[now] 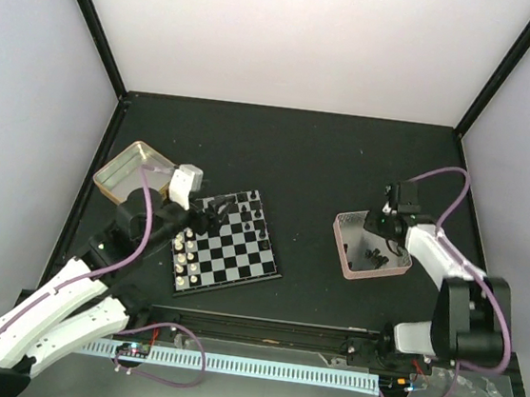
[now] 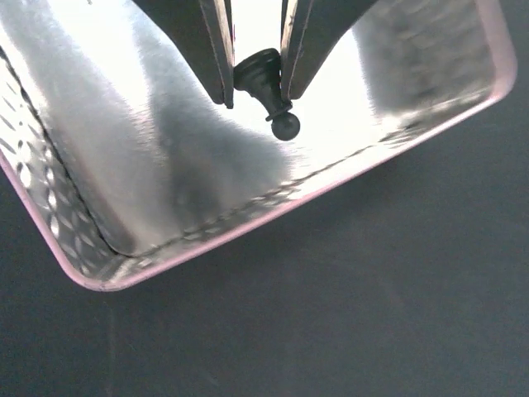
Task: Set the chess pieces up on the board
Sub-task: Pick up the chess piece from the storage box, then place the chess piece on the chessboard.
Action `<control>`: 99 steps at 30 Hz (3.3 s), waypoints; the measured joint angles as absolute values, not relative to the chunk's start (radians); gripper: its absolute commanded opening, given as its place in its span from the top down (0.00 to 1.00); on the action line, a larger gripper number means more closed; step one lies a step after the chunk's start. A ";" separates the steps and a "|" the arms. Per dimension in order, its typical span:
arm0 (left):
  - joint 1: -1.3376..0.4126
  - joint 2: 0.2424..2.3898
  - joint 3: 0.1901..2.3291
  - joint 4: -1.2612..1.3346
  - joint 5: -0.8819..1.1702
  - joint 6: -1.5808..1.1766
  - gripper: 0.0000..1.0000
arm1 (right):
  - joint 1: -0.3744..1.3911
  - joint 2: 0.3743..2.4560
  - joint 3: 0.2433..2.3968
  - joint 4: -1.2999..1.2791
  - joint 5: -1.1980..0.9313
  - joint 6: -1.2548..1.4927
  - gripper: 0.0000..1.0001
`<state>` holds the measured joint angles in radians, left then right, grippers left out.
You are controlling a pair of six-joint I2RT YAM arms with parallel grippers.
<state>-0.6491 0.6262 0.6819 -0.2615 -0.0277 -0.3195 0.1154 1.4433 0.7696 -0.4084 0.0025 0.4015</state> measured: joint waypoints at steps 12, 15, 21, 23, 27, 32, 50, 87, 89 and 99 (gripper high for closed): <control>-0.649 0.845 0.715 -0.177 0.310 -0.505 0.14 | 0.248 0.951 0.597 -0.247 -0.395 0.443 0.89; -0.649 0.876 0.760 -0.168 0.380 -0.561 0.14 | 0.345 0.932 0.594 -0.161 -0.518 0.448 0.89; -0.648 0.886 0.799 -0.141 0.477 -0.678 0.15 | 0.543 0.972 0.635 0.007 -0.682 0.458 0.89; -0.647 0.887 0.799 -0.141 0.494 -0.715 0.19 | 0.593 0.995 0.675 0.033 -0.707 0.450 0.89; -0.647 0.898 0.799 -0.132 0.532 -0.776 0.35 | 0.657 1.041 0.754 0.065 -0.726 0.432 0.89; -0.645 0.908 0.799 -0.129 0.548 -0.812 0.52 | 0.702 1.087 0.797 0.075 -0.721 0.415 0.89; -0.641 0.958 0.807 -0.111 0.625 -0.823 0.82 | 0.725 1.130 0.819 0.047 -0.695 0.387 0.89; -0.770 1.374 0.739 -0.361 -0.062 -0.594 0.98 | 0.713 1.047 0.707 -0.281 0.008 0.445 0.43; -0.770 1.402 0.743 -0.347 -0.088 -0.598 0.98 | 0.713 1.043 0.704 -0.282 0.028 0.450 0.43; -0.770 1.495 0.758 -0.263 -0.120 -0.597 0.97 | 0.712 1.032 0.693 -0.287 0.063 0.452 0.42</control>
<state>-0.7700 1.4952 0.7578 -0.2630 -0.1200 -0.5968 0.7120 1.0321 0.6930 -0.2871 0.0631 0.4522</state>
